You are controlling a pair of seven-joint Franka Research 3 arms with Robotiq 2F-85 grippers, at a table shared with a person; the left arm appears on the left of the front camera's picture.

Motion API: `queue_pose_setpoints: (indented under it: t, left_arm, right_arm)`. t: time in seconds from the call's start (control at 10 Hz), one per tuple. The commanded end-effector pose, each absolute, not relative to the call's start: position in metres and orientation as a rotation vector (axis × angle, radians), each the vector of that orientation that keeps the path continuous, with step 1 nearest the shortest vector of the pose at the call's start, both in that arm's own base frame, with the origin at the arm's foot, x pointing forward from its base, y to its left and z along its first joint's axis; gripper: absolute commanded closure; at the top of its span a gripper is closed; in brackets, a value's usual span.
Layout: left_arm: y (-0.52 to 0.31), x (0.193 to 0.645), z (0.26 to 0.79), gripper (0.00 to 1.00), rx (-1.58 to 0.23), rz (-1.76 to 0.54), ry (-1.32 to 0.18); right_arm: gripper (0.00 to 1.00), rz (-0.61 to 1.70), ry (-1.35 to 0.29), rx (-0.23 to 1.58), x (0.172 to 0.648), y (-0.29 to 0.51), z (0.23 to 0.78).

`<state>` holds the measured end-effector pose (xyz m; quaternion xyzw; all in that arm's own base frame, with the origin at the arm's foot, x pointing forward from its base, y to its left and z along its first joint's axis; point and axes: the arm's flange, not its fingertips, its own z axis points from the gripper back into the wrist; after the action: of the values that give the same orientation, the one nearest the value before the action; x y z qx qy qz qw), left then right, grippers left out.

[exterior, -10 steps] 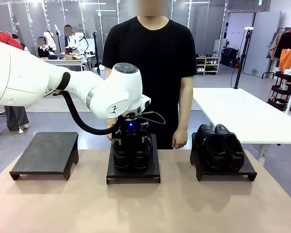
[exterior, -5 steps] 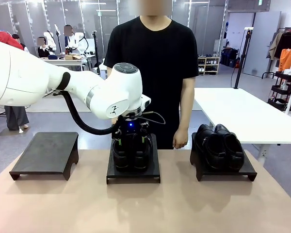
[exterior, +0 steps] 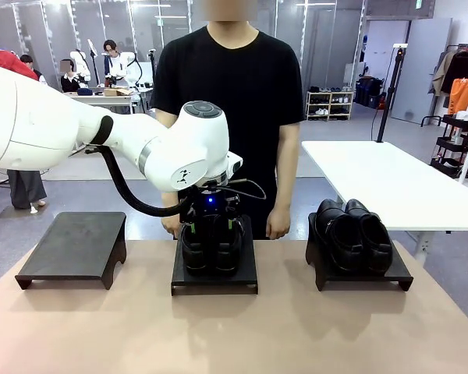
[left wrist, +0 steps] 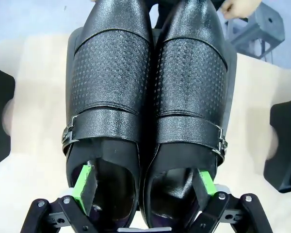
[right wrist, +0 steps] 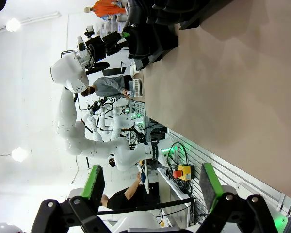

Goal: Place the shoes on the stand as instructed by the person.
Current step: Pick up another pair of Shoes and place it on the Shoes Stand indicated by the person.

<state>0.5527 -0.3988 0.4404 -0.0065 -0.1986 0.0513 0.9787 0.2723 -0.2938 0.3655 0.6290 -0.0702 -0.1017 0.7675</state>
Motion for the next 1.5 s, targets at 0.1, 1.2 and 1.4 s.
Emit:
queue_pose_setpoints:
  t: [0.1,1.2,1.4]
  left_arm:
    - [-0.364,0.512,0.515,0.0,-0.084,0.109,-0.288]
    - [-0.024,0.365,0.508,0.0,-1.017,0.122,-0.163]
    - [0.033,0.34,0.481,0.0,-1.194,0.111,-0.197]
  right_arm:
    - [0.0,-0.217,-0.144,1.363,0.268,-0.292,0.367]
    - [0.0,-0.217,-0.144,1.363,0.268,-0.292,0.367]
    - [0.0,-0.217,-0.144,1.363,0.268,-0.292,0.367]
